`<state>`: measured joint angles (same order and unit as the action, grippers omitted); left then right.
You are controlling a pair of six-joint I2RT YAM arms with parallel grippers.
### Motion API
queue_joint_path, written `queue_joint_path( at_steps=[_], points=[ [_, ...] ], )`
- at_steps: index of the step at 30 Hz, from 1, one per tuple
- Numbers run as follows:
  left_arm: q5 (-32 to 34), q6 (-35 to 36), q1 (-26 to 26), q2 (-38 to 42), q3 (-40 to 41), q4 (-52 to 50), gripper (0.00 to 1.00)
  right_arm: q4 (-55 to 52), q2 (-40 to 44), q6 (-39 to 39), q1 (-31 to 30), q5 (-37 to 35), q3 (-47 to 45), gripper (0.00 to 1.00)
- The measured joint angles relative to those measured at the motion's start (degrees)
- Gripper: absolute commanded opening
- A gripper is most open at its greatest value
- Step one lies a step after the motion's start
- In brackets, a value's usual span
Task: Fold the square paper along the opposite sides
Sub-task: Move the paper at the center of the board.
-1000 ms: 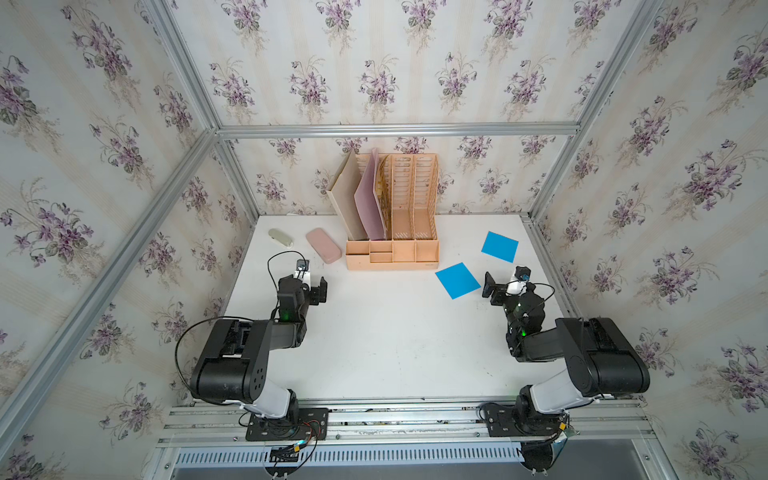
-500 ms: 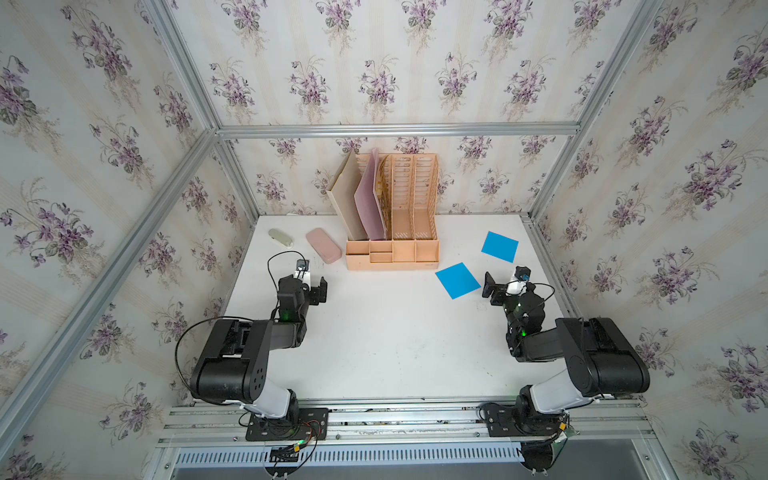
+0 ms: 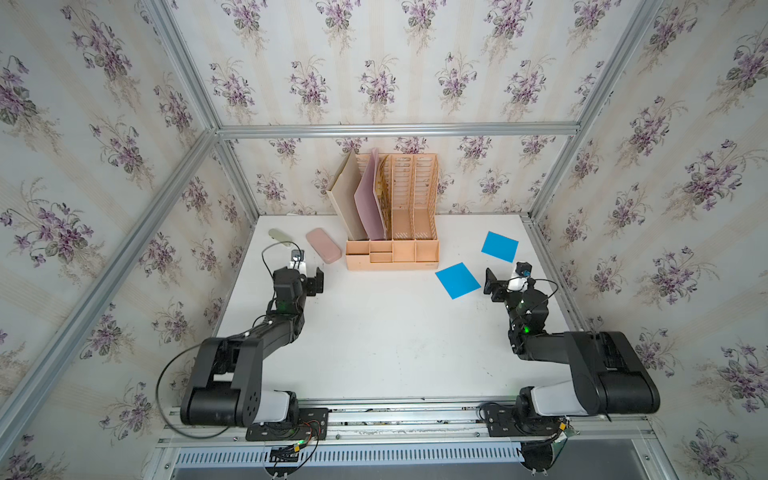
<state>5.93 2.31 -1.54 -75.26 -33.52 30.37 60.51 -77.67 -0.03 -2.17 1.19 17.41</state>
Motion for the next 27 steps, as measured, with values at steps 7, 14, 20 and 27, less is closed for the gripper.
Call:
queue_joint_path(
  at_steps=[7,14,20,27],
  points=[
    [0.0,-7.2,-5.8,5.6,-19.9,-26.1,0.87,-30.7,4.9,-9.5,-3.9,2.5,20.9,0.74],
    [-1.5,-12.4,-23.2,0.5,-25.1,-45.1,0.12,-53.8,-5.4,-18.9,-6.4,5.5,30.3,0.01],
    [-5.4,-20.5,-34.5,-5.9,-26.9,-50.5,0.00,-61.2,-15.5,-22.1,-6.5,7.3,35.2,0.00],
    [-9.1,-26.6,-40.7,-14.9,-33.1,-49.9,0.00,-61.6,-23.7,-23.2,-6.5,8.7,39.5,0.00]
  ],
)
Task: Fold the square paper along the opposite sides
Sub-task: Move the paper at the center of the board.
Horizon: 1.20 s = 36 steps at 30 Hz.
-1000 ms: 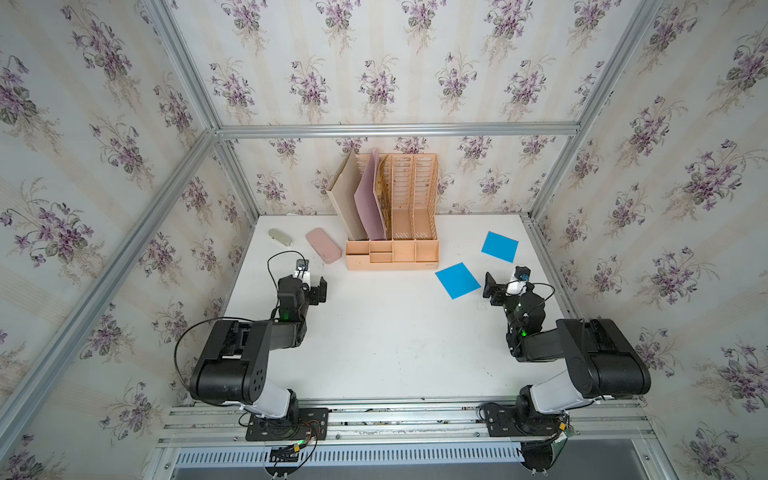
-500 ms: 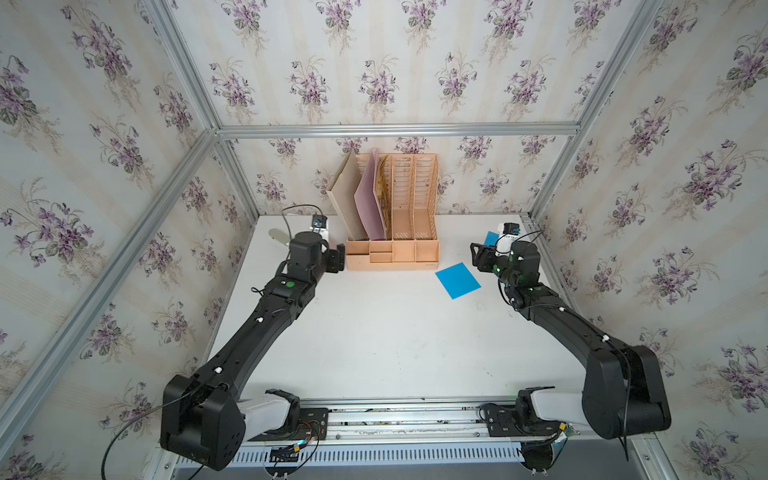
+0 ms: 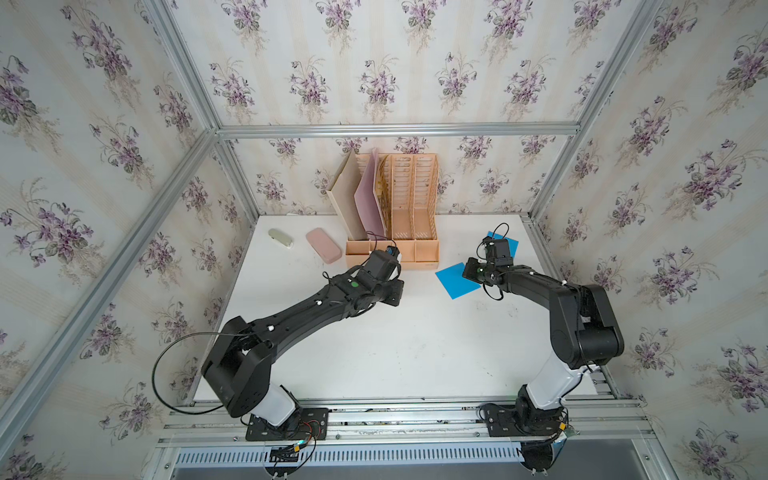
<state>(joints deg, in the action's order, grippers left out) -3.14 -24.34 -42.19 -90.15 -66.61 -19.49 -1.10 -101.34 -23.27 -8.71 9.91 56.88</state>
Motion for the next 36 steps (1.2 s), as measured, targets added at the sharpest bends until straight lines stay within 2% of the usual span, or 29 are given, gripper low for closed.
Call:
queue_joint_path(
  at_steps=[6,14,22,28,36],
  points=[
    [-2.0,-3.7,-0.5,-5.7,-2.5,0.9,0.00,0.0,-4.3,-0.8,0.0,0.3,0.4,0.00],
    [-2.9,-5.7,-0.6,-4.9,-2.3,0.8,0.00,1.9,-4.4,-1.4,-2.5,0.0,-2.2,0.00],
    [0.6,-6.1,-0.6,3.7,1.9,-1.8,0.00,6.6,3.4,-4.3,-15.3,-0.6,-13.6,0.00],
    [1.9,-8.1,-0.5,12.2,8.0,-4.1,0.00,13.0,5.8,-12.1,-27.9,-0.2,-19.2,0.00],
    [3.0,-13.4,-0.5,18.6,14.3,-6.9,0.00,20.4,3.1,-24.3,-35.5,-0.4,-19.8,0.00]
  ],
)
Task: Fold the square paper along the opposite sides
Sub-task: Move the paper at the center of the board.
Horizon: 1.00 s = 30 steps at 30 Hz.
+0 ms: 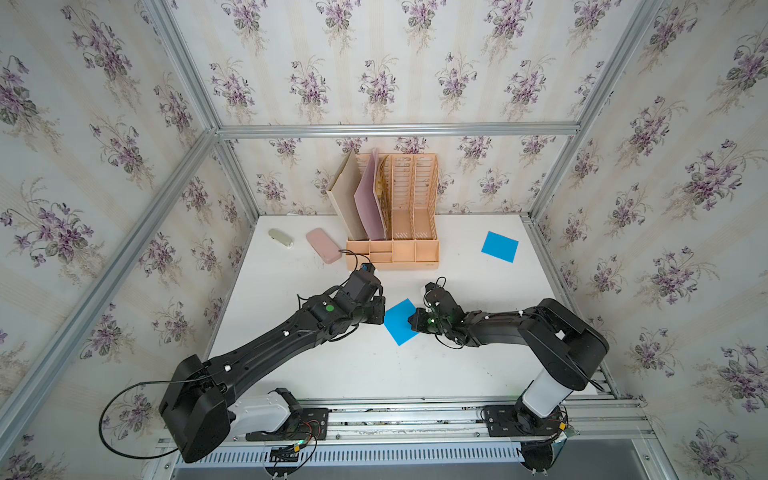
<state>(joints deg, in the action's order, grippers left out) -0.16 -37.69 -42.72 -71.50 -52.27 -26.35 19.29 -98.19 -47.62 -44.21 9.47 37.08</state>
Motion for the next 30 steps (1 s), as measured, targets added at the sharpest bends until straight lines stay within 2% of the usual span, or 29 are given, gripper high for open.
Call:
queue_joint_path(
  at_steps=[9,15,19,26,28,30],
  points=[
    [2.0,-6.0,0.0,0.9,3.8,-1.8,0.00,5.9,-5.9,-10.9,-4.1,-2.0,4.0,0.00],
    [4.5,-12.0,0.3,-1.8,3.9,-3.0,0.00,3.3,-5.2,-12.4,-5.4,-4.1,5.3,0.01],
    [4.7,-16.1,0.5,-3.1,4.1,-3.1,0.00,-1.6,-3.0,-10.5,-6.4,-4.6,6.9,0.20],
    [3.8,-21.0,0.5,-5.5,1.1,-3.3,0.00,-8.7,3.0,-3.7,-6.8,-6.0,11.0,0.42],
    [2.6,-22.0,0.5,-6.3,0.8,-3.1,0.00,-13.0,3.8,-0.8,-6.8,-7.3,13.4,0.49],
    [1.0,-23.6,0.5,-7.4,1.0,-2.6,0.00,-18.1,4.0,3.1,-6.6,-8.8,16.6,0.53]
  ],
)
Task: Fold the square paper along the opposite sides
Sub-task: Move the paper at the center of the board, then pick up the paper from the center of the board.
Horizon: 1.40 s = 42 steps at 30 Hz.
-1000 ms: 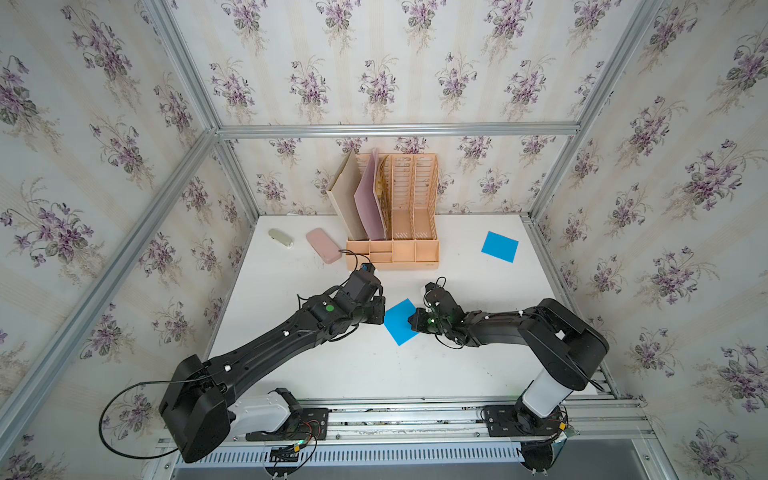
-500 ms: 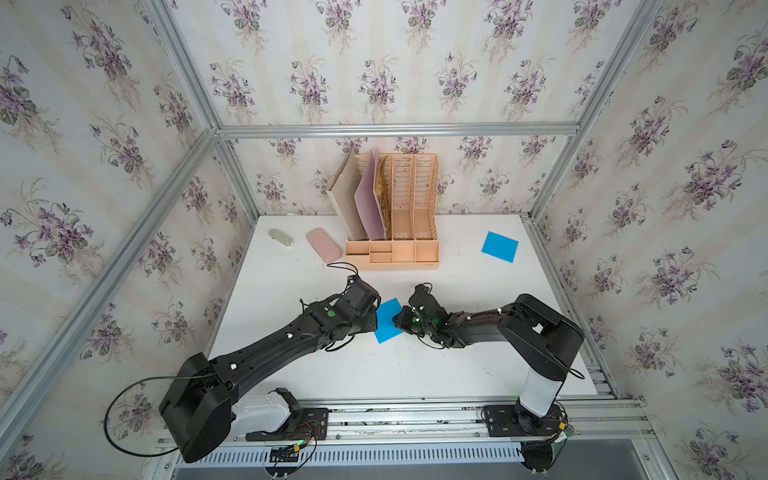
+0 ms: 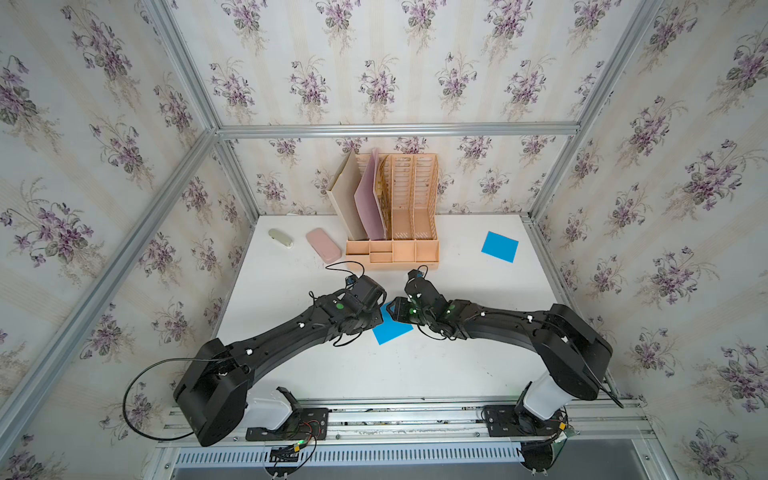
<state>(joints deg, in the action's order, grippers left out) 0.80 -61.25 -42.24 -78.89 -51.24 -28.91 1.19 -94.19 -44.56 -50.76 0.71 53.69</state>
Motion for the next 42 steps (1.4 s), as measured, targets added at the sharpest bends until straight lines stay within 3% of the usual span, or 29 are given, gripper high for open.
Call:
queue_joint_path(
  at_steps=[9,17,26,42],
  points=[
    [-4.0,-6.1,0.6,-7.2,-0.5,0.5,0.00,-16.5,-2.7,17.7,4.8,-0.7,7.5,0.61],
    [-4.8,-9.7,1.8,-10.9,0.8,3.6,0.00,-19.6,-7.0,28.3,8.9,9.7,10.1,0.62],
    [-5.3,-11.7,2.6,-13.2,1.4,7.2,0.00,-21.5,-11.2,32.7,9.2,16.5,12.9,0.64],
    [-5.3,-10.9,3.0,-16.8,1.5,11.6,0.00,-22.0,-14.5,32.9,9.9,18.2,13.6,0.64]
  ],
)
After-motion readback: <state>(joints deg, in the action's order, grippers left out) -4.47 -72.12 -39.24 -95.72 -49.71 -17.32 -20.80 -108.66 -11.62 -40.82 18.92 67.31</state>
